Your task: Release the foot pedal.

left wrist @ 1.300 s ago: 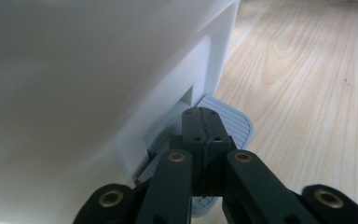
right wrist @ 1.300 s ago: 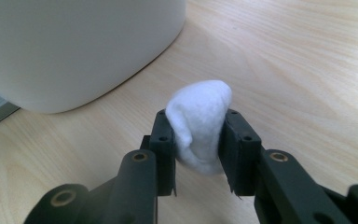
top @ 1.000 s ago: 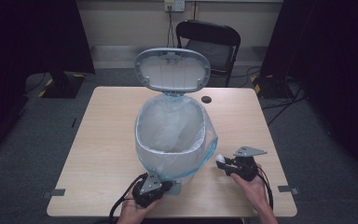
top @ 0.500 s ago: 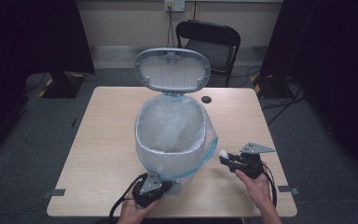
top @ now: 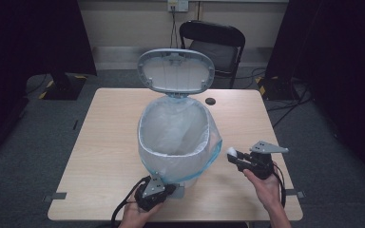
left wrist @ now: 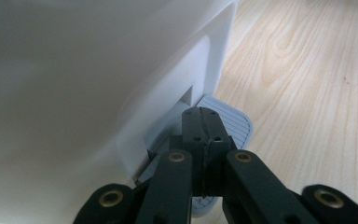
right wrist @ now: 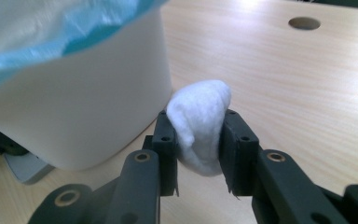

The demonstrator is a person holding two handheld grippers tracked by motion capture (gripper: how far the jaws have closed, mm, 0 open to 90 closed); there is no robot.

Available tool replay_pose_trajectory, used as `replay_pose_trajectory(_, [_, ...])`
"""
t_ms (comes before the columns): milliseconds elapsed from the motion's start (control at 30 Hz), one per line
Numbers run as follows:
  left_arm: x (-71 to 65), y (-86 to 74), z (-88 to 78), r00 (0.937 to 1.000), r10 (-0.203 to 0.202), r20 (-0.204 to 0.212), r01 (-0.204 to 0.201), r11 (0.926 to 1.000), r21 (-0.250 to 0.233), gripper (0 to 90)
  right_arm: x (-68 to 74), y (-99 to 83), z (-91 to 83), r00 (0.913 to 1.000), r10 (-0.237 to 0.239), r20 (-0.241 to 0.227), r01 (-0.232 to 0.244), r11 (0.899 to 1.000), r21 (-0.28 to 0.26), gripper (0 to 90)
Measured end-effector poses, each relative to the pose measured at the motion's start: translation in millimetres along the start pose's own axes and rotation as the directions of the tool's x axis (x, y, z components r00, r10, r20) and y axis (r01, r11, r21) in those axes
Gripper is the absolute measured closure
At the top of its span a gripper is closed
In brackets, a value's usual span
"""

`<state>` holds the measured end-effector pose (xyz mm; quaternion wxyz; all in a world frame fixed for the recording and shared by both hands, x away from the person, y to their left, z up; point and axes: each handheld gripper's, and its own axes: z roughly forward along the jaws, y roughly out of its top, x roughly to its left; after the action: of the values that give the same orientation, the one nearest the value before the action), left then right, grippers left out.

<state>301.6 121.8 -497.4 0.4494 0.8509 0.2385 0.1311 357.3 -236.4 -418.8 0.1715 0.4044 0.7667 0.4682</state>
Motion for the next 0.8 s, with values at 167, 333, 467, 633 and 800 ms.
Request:
replay_pose_trajectory(167, [0.0,0.0,0.1,1.0000,-0.002,-0.001,0.002,1.0000,-0.001,90.0,-0.5,14.6,-11.3,0.9999,-0.005,0.016,0.006,0.999,-0.048,70.2])
replay_pose_trajectory(333, [-0.1,0.0,0.1,1.0000,-0.003,-0.002,0.003,1.0000,0.000,90.0,-1.1,30.0,-19.8,0.9997,-0.017,0.018,0.019,0.996,-0.084,70.2])
replay_pose_trajectory(467, [-0.1,0.0,0.1,1.0000,-0.004,-0.002,0.004,1.0000,0.000,90.0,-2.8,43.7,-26.1,0.9997,-0.014,0.022,0.016,0.993,-0.115,70.2])
replay_pose_trajectory(633, [-0.2,0.0,0.1,1.0000,-0.006,-0.002,0.006,1.0000,0.000,90.0,-2.7,61.9,-32.4,0.9994,-0.025,0.026,0.029,0.988,-0.154,70.3])
replay_pose_trajectory(800, [0.0,0.1,0.1,1.0000,-0.004,-0.002,0.004,1.0000,0.000,90.0,-0.3,80.8,-38.8,0.9994,-0.033,0.013,0.035,0.979,-0.198,70.6])
